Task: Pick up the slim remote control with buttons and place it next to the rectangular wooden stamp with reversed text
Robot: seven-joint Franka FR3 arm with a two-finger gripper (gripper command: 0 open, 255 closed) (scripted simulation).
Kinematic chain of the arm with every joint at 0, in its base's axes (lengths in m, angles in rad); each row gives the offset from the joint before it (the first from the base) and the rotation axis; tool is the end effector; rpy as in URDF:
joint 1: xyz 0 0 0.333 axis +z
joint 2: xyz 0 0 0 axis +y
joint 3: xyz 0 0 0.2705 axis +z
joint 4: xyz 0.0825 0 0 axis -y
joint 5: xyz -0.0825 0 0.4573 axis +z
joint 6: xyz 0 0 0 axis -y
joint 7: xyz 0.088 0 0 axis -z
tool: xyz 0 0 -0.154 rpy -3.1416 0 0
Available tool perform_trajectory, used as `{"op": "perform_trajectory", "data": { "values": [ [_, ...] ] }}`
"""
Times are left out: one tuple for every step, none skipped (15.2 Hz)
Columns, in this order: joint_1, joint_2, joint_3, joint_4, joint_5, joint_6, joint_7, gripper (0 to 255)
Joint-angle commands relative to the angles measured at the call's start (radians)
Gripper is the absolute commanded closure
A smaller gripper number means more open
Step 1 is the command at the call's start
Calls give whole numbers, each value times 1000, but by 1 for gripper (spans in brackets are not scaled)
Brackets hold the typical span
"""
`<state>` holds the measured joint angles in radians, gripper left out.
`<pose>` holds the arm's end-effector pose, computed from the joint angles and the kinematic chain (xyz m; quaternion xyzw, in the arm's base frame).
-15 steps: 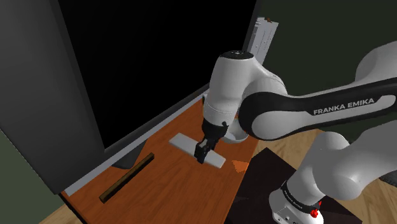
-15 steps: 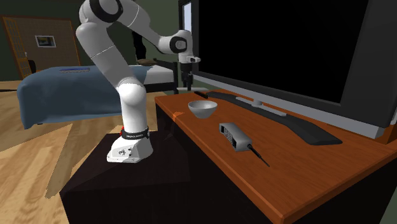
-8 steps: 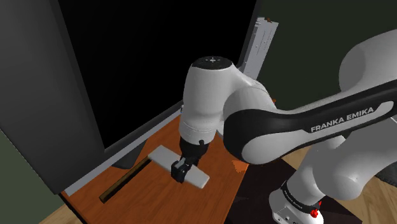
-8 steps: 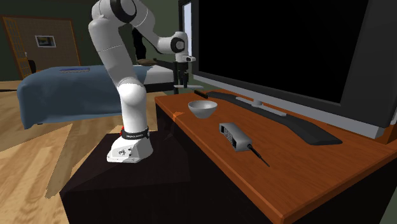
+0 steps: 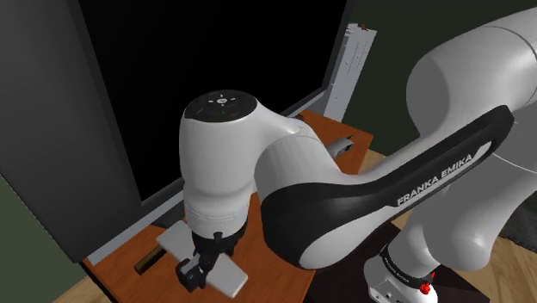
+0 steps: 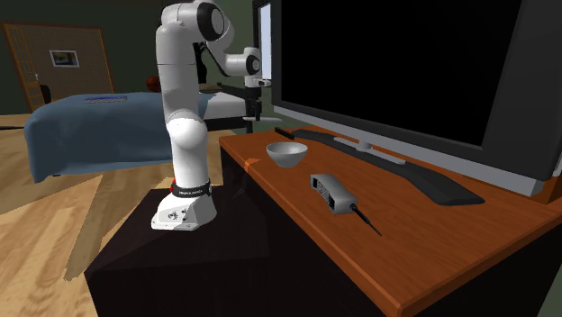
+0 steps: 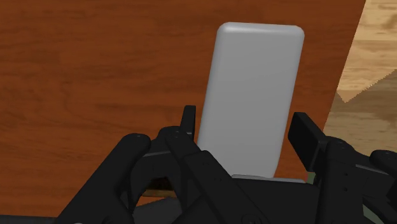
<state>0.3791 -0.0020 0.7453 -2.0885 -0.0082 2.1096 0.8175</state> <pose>0.2649 0.5517 0.2977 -0.9879 -0.1549 -0.0099 0.0069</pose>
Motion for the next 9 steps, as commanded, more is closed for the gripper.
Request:
{"op": "perform_trajectory", "data": {
  "values": [
    [22, 77, 22, 77, -64, -22, 75, 255],
    [39, 122, 27, 119, -100, -34, 113, 255],
    [61, 166, 30, 163, -135, -47, 148, 255],
    [84, 211, 31, 208, -169, -62, 182, 255],
    [110, 255, 30, 255, -202, -79, 213, 255],
    [139, 299, 25, 303, -233, -97, 241, 255],
    [185, 363, 18, 380, -276, -127, 279, 255],
    [189, 367, 12, 372, -278, -115, 281, 255],
    [191, 371, 8, 363, -282, -104, 283, 255]
  ]
}}
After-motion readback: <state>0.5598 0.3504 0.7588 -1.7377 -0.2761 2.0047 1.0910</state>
